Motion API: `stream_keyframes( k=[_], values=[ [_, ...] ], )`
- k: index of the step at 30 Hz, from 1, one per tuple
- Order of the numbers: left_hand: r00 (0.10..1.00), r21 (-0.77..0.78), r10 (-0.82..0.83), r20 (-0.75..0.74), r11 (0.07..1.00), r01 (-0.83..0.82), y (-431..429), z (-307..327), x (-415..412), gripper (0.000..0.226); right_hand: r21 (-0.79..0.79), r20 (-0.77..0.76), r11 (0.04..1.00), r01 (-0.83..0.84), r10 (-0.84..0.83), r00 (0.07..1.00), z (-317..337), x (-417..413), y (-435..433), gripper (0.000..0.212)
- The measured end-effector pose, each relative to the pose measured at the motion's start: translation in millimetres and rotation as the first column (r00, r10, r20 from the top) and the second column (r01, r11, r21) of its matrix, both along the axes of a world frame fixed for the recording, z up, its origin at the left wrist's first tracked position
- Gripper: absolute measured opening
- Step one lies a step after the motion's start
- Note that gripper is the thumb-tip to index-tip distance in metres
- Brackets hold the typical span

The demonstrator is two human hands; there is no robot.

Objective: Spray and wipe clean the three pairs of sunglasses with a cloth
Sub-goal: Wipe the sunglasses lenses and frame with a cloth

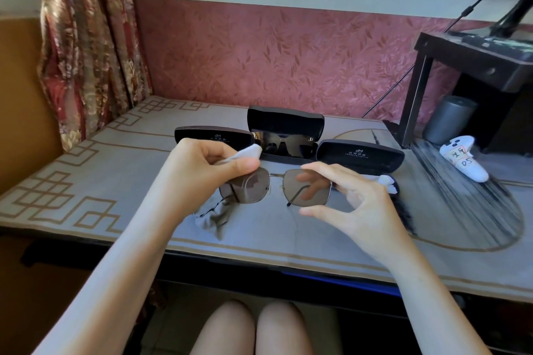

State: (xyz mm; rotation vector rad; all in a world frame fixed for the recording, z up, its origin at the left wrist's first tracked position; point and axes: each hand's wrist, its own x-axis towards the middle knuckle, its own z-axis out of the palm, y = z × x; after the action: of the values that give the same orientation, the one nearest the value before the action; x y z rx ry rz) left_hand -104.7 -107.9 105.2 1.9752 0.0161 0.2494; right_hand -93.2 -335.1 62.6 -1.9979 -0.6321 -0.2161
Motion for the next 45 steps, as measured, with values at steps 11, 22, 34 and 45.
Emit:
stream_keyframes(
  k=[11,22,34,45],
  values=[
    [0.968,-0.187,0.154,0.198,0.975,-0.117,14.9,0.5,5.4,0.033,0.105,0.019,0.994,-0.015,0.013,1.000,-0.2,1.5,-5.4,0.055],
    [0.974,-0.177,0.196,0.114,0.969,-0.175,25.8,-40.9,7.2,0.031,0.176,0.023,0.984,0.005,-0.009,1.000,0.1,5.3,-12.3,0.053],
    [0.998,0.038,0.034,-0.045,0.999,-0.033,-6.2,-82.5,5.6,0.020,0.165,0.027,0.986,-0.002,-0.002,1.000,-1.5,5.5,-17.8,0.053],
    [1.000,-0.059,0.005,0.013,0.998,-0.004,-13.3,-82.6,10.2,0.030,0.156,0.018,0.988,0.003,-0.005,1.000,-3.2,8.4,-18.2,0.052]
  ],
)
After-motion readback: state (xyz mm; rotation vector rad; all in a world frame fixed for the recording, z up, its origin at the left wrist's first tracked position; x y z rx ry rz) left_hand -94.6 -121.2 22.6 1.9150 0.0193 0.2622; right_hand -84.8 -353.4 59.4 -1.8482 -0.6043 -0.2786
